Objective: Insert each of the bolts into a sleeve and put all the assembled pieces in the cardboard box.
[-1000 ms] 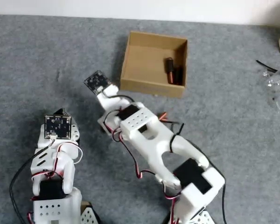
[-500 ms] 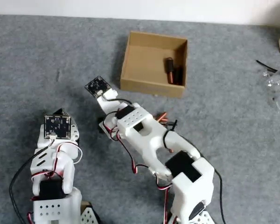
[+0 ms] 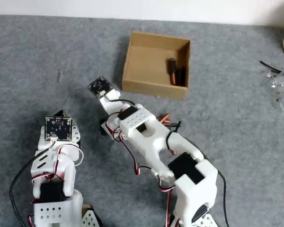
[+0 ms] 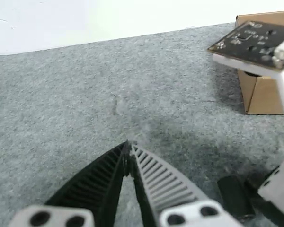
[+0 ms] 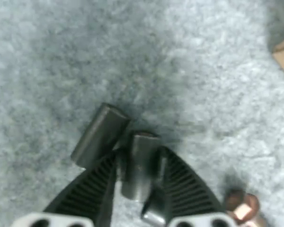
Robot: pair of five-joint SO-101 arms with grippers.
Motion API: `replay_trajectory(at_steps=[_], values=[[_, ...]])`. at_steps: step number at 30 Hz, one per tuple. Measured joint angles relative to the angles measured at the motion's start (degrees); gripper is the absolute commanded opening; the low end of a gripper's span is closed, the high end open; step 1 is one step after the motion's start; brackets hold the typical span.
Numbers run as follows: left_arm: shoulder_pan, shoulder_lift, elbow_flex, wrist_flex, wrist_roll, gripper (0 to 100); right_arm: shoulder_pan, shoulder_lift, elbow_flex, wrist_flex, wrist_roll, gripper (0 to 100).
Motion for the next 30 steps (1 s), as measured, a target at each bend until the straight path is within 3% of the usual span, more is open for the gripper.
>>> replay_trajectory(at_steps=[11,22,30], values=[[0.0,0.0,0.0,0.0,0.0,1,6.4,-2.9,1.5,0.0,0.0,0.5],[0.0,0.0,0.0,0.0,0.0,1,8.5,-34.4,23.4,-3.9,0.0,0.5],[0.0,0.0,0.0,0.0,0.0,1,14.8,-56.2,38.9,-6.2,0.0,0.5]])
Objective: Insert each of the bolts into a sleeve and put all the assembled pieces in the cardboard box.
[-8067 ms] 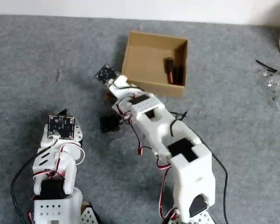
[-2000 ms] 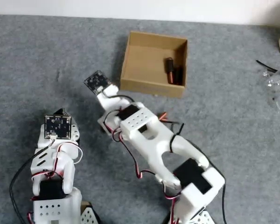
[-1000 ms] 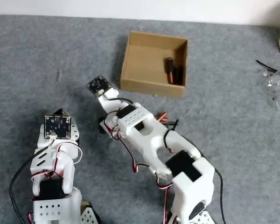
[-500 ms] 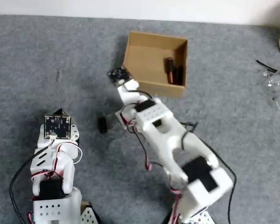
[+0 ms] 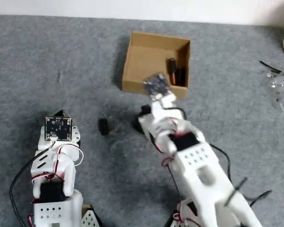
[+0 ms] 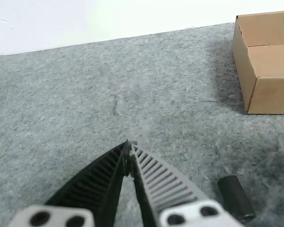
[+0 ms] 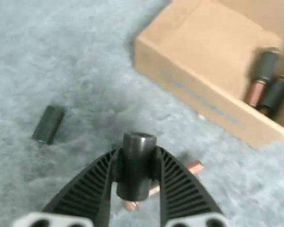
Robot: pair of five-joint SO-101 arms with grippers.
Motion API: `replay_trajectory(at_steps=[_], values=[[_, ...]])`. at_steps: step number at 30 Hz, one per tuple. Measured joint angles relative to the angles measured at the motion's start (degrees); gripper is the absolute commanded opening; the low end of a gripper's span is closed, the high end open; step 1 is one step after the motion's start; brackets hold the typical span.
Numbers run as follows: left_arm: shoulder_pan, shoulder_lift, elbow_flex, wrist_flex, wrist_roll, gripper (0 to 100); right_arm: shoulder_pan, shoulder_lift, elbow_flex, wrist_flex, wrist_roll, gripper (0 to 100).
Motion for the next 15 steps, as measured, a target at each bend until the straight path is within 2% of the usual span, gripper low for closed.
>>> replay_trajectory(at_steps=[9,15], values=[[0.0,0.0,0.0,0.0,0.0,1,9.8,-23.3,17.6,0.0,0.0,0.5],[0.0,0.0,0.0,0.0,0.0,1,15.9,-41.0,30.6,0.1,3.8,0.5]])
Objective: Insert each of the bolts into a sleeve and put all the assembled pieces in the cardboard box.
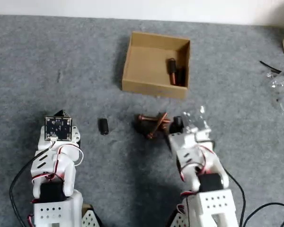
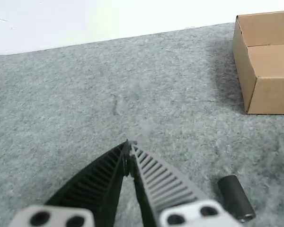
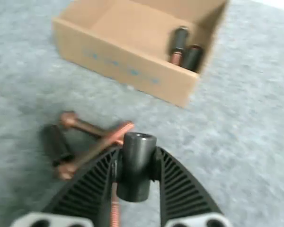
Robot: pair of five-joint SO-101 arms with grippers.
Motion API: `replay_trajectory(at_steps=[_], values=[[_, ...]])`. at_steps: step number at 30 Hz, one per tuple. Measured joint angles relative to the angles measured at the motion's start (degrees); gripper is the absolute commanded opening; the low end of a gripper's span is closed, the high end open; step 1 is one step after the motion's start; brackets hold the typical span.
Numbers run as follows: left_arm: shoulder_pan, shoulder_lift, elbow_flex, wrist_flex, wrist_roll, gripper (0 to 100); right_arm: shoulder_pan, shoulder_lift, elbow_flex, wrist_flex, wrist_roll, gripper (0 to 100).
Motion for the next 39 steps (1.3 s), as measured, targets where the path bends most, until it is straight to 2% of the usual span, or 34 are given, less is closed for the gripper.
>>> replay_trajectory(at_steps=[3,7,11,19,22,25,27,29,32,39], values=[[0.0,0.0,0.0,0.0,0.0,1,4.1,-8.9,4.0,3.3,0.2,0.5],[0.0,0.0,0.0,0.0,0.0,1,6.9,-20.4,5.4,13.3,0.2,0.5],[0.0,0.0,0.0,0.0,0.0,1,7.9,-22.2,5.4,22.0,0.4,0.5],[0.2,0.0,0.0,0.0,0.0,1,11.3,-23.1,6.4,22.5,0.4,0.5],[4.2,0.0,-3.5,2.8,-2.7,1,11.3,-23.0,8.6,20.7,0.4,0.5],[12.1,0.0,-10.9,10.4,-5.3,1,11.3,-23.0,9.1,18.8,0.4,0.5],[17.6,1.8,-14.9,12.0,-6.0,1,11.3,-23.0,9.1,18.5,0.4,0.5],[21.2,6.3,-17.9,11.7,-8.2,1,11.3,-23.0,9.1,18.1,0.5,0.5],[23.1,18.4,-23.2,9.0,-10.0,1,11.3,-23.0,9.1,16.4,0.5,0.5],[26.6,55.9,-45.0,7.6,-9.2,1,11.3,-23.0,9.1,14.5,0.5,0.5]])
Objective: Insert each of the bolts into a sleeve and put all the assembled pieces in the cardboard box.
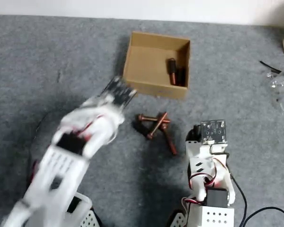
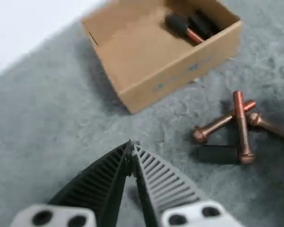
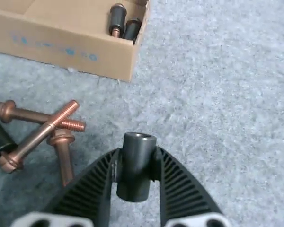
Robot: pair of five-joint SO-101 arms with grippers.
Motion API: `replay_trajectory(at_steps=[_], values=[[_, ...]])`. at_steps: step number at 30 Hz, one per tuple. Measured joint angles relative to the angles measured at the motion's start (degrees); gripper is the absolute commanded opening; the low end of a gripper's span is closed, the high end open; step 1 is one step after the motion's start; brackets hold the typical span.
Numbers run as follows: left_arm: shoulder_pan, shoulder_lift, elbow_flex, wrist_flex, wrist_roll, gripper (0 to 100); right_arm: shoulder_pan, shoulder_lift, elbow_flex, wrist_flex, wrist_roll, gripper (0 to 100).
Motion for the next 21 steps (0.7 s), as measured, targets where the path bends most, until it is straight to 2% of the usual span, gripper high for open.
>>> replay_trajectory(at_steps=[3,6,9,12,16,21], values=[[3.0,12.8,-6.8,-0.1,3.8,1,0.0,0.0,0.0,0.0,0.0,0.5],[7.1,21.0,-9.8,-0.3,4.5,3,0.0,0.0,0.0,0.0,0.0,0.5],[11.4,26.1,-10.7,-0.3,4.6,10,0.0,0.0,0.0,0.0,0.0,0.5],[14.2,29.9,-11.0,-0.3,1.9,10,0.0,0.0,0.0,0.0,0.0,0.5],[15.2,34.6,-11.8,-0.3,-0.2,11,0.0,0.0,0.0,0.0,0.0,0.5],[14.9,42.2,-18.7,-0.3,-0.2,11,0.0,0.0,0.0,0.0,0.0,0.5]])
